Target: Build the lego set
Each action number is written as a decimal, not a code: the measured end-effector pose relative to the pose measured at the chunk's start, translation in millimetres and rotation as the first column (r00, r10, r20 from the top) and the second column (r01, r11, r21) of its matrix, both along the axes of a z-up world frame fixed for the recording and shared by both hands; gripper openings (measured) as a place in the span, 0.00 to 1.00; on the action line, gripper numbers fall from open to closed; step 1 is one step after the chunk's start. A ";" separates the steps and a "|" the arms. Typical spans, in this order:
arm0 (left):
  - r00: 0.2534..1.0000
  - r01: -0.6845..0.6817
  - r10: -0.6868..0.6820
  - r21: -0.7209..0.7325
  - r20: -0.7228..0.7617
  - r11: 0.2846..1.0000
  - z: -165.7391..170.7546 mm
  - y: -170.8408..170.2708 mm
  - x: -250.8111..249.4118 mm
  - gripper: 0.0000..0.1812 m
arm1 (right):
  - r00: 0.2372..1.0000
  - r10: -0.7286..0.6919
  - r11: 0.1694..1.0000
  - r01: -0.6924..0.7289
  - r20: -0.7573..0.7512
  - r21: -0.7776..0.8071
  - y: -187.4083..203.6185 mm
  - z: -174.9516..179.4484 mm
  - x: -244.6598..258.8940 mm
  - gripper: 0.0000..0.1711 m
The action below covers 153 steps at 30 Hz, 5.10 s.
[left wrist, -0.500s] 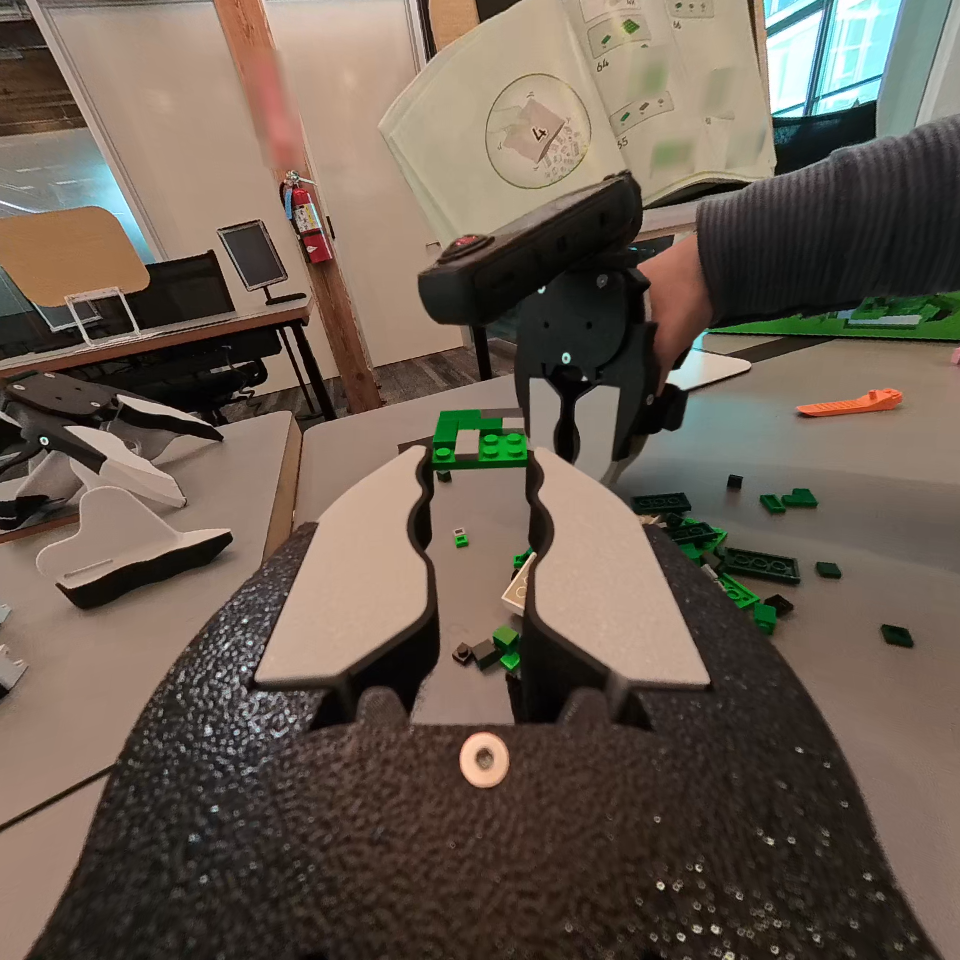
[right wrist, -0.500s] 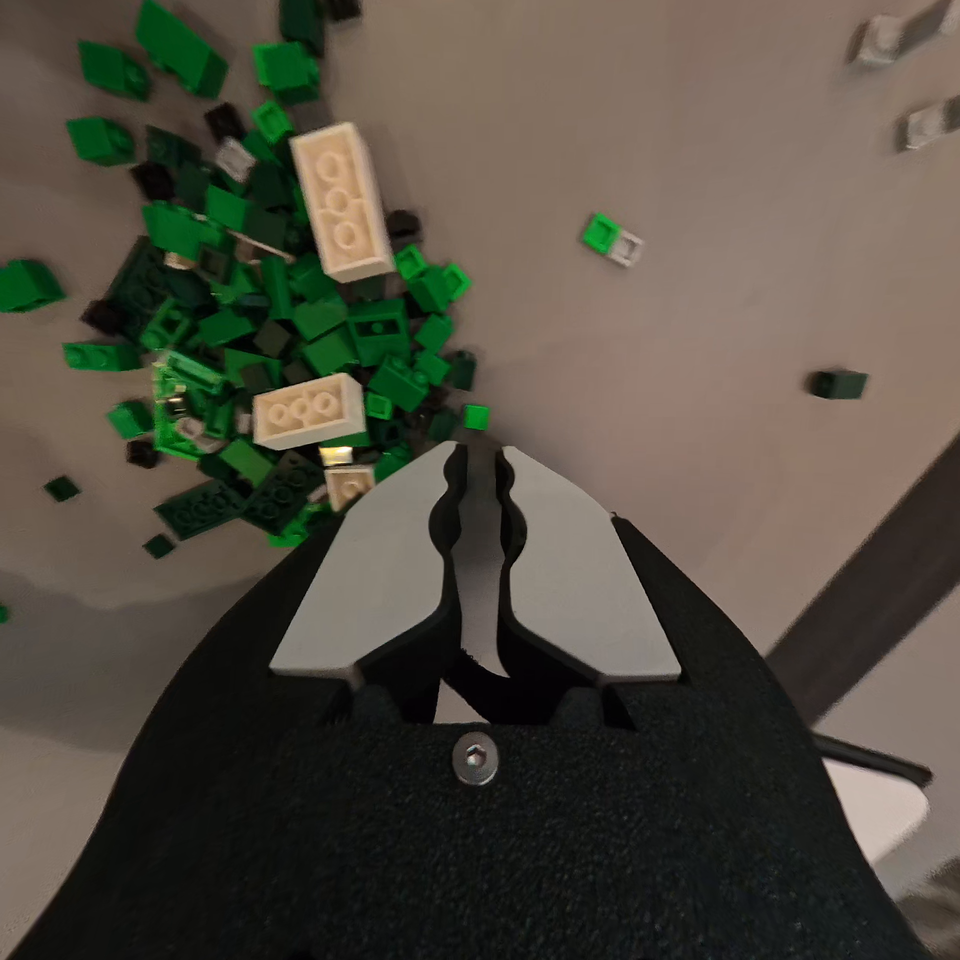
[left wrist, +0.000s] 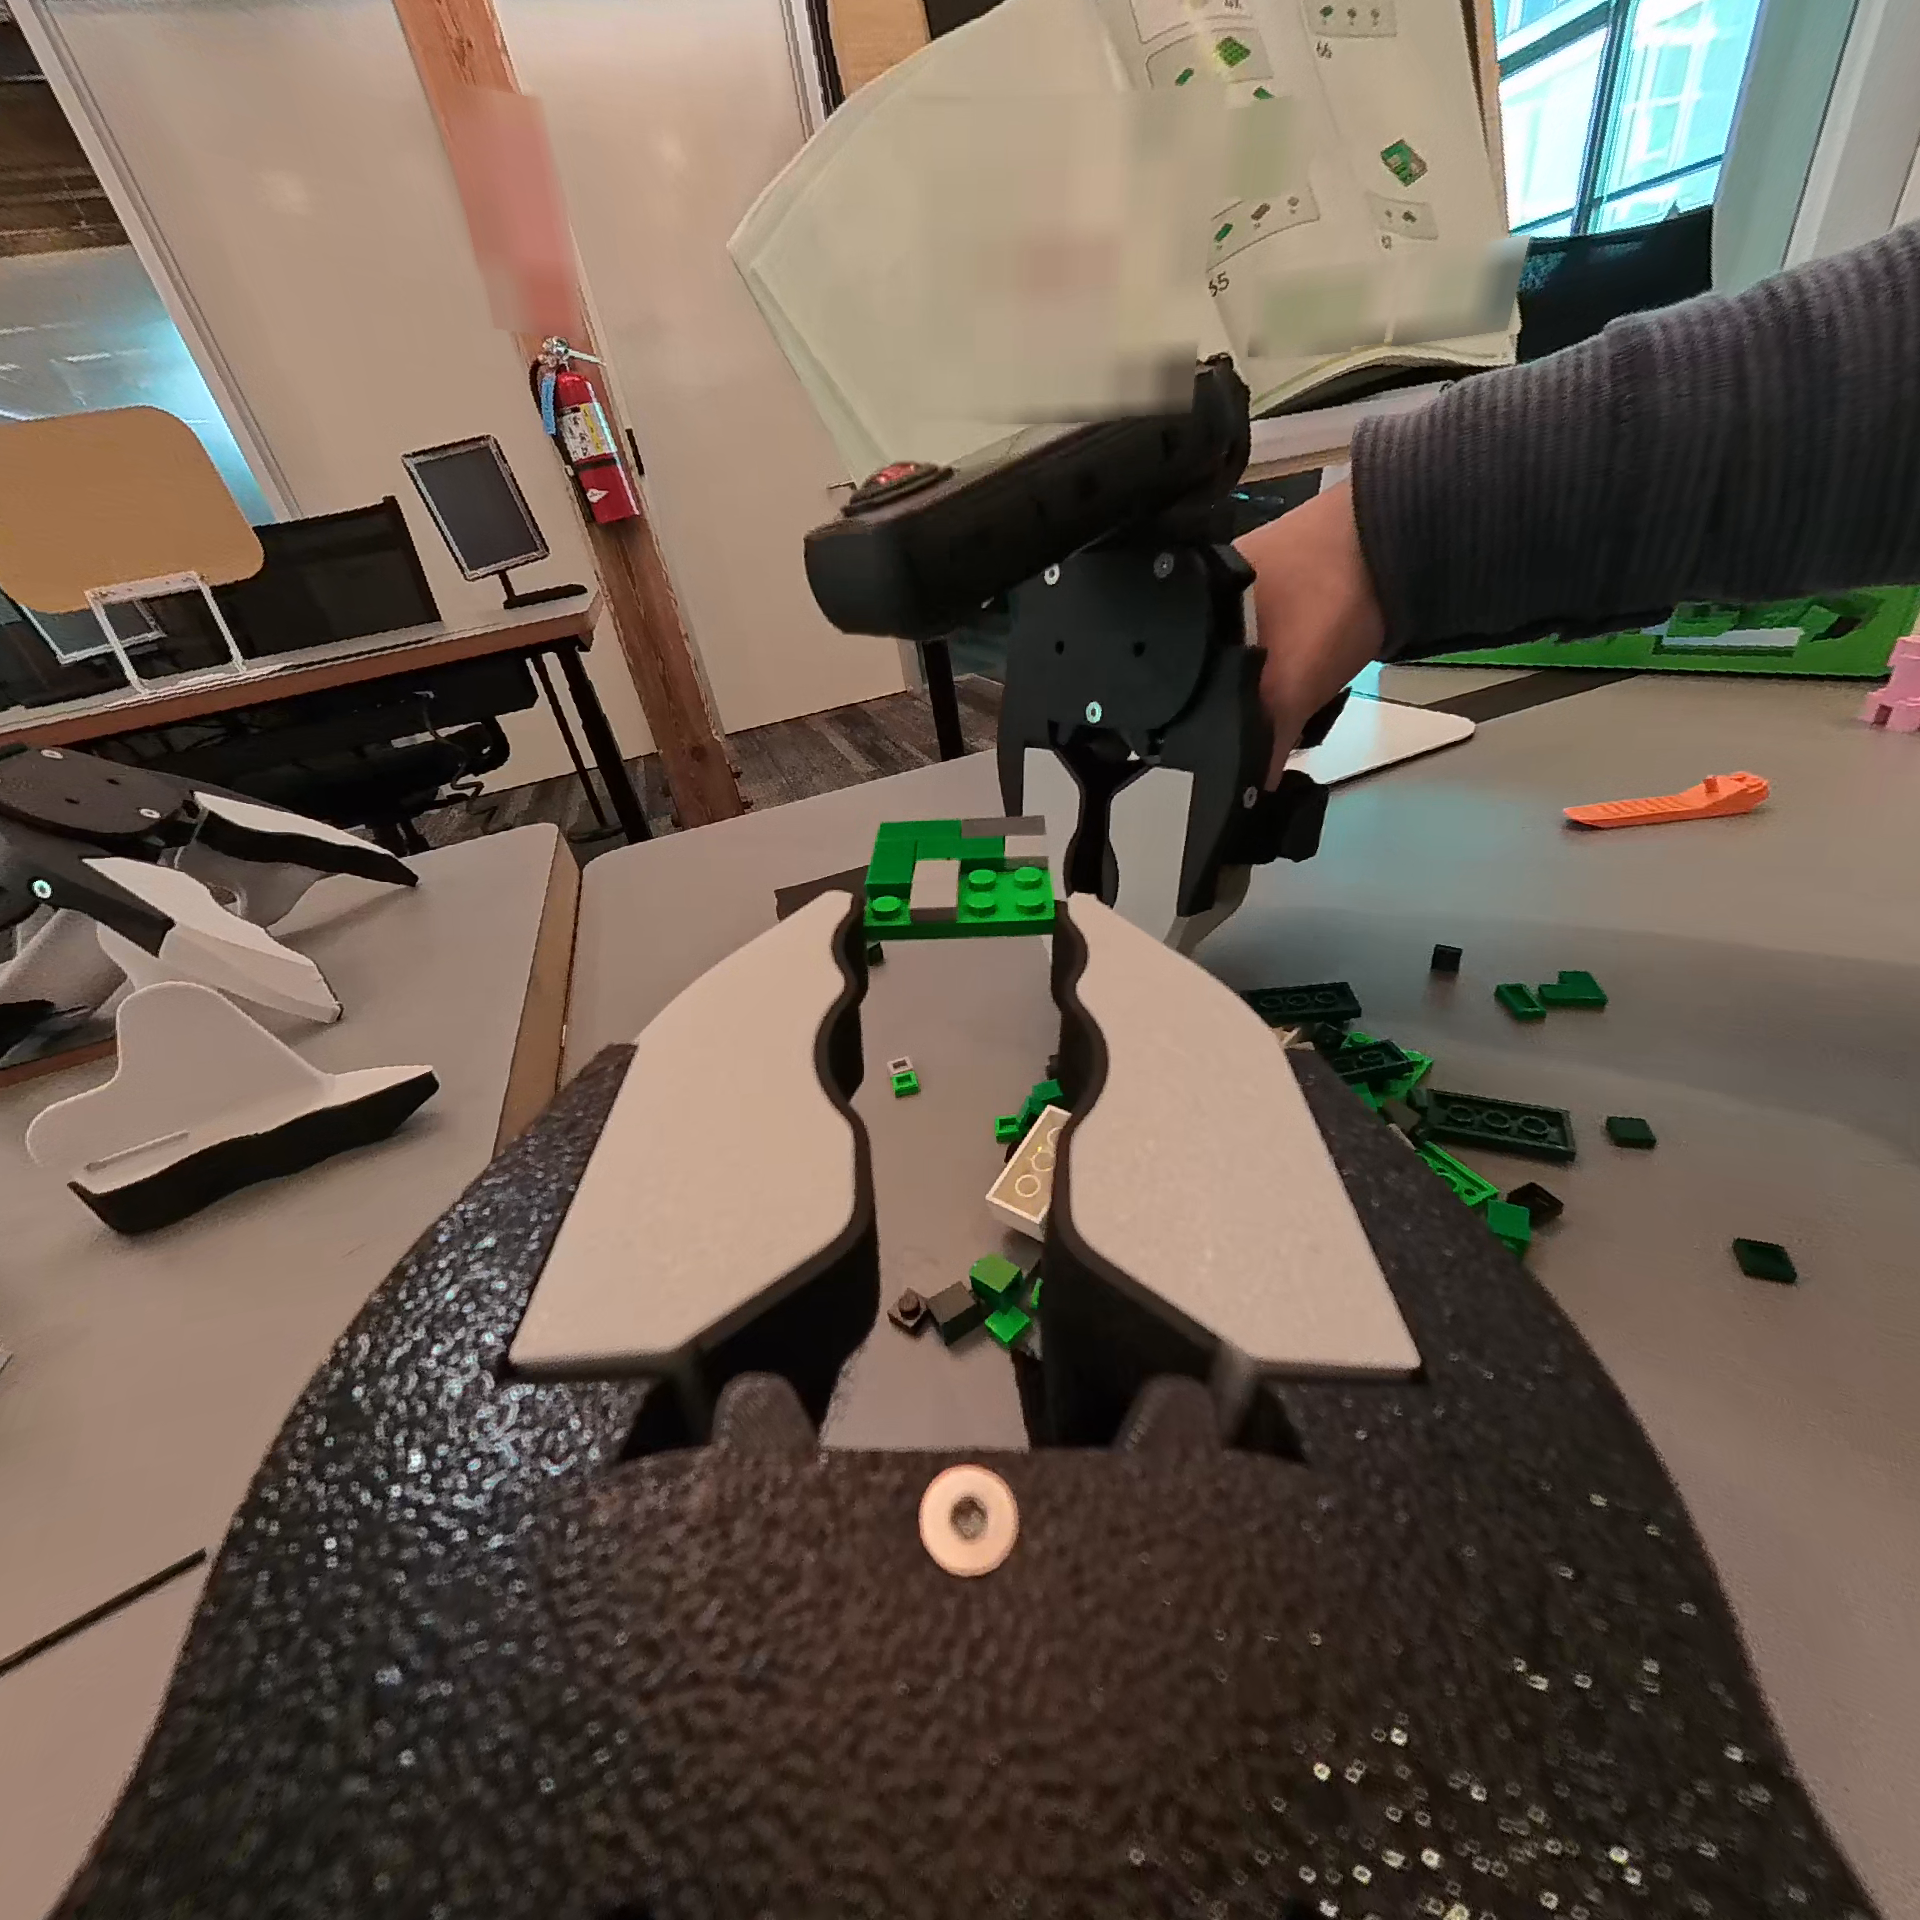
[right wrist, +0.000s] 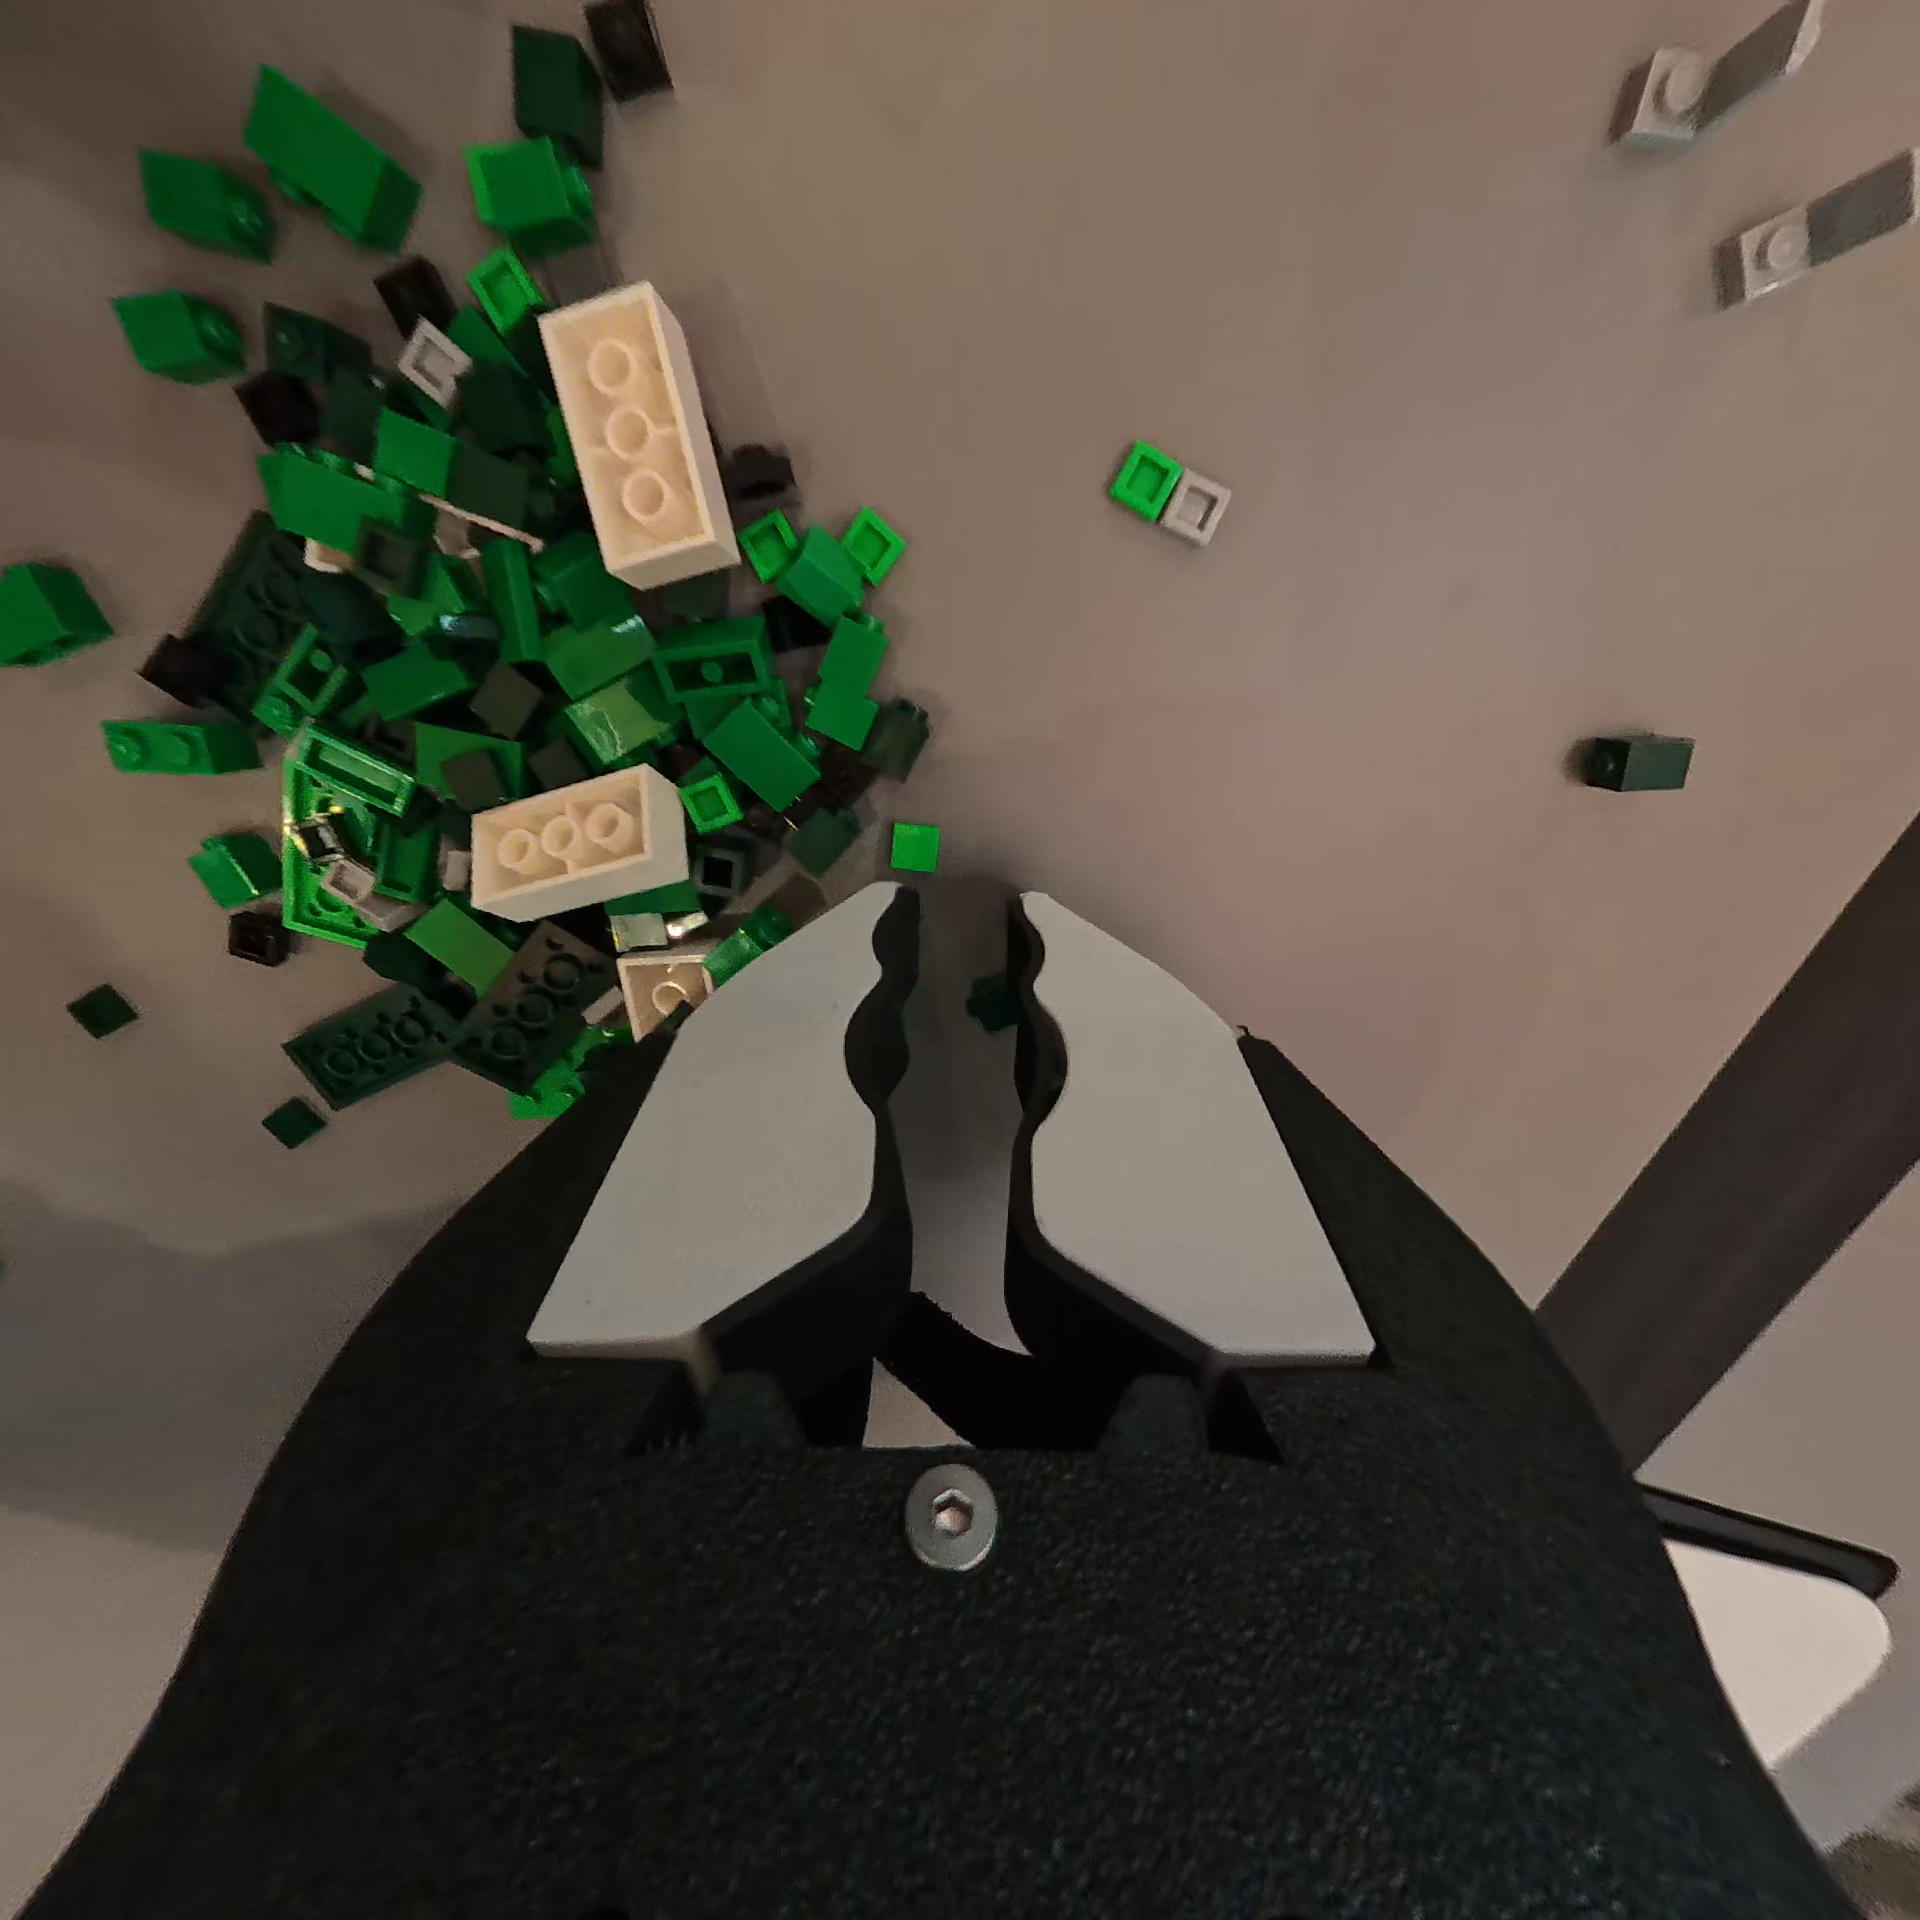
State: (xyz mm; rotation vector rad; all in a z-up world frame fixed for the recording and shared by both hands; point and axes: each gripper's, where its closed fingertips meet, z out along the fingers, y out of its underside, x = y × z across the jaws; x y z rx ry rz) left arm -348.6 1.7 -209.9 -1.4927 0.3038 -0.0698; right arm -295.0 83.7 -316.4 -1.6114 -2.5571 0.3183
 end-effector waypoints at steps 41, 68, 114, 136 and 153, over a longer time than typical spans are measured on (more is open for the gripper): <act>0.995 0.100 -0.100 -0.038 -0.002 0.994 -5.0 0.2 15.4 0.18 | 0.971 0.093 0.996 -0.087 -0.220 0.037 -8.3 8.6 -3.7 0.04; 0.757 0.647 -0.650 -0.207 0.062 0.734 -25.1 -41.0 144.2 0.18 | 0.916 0.175 0.984 -0.171 -0.361 0.044 -133.8 89.3 93.1 0.04; 0.739 0.656 -0.673 -0.246 0.021 0.713 -31.8 -44.0 150.5 0.18 | 0.955 0.179 0.982 -0.158 -0.238 0.103 -130.4 78.4 94.6 0.04; 0.737 0.658 -0.676 -0.251 0.018 0.710 -32.5 -43.8 151.1 0.18 | 0.964 0.118 0.991 -0.100 -0.239 0.086 -127.9 77.1 92.7 0.09; 0.766 0.637 -0.637 -0.239 0.090 0.733 -28.3 -37.4 142.5 0.18 | 0.890 0.088 0.970 0.025 -0.447 0.240 -120.2 95.6 88.7 0.17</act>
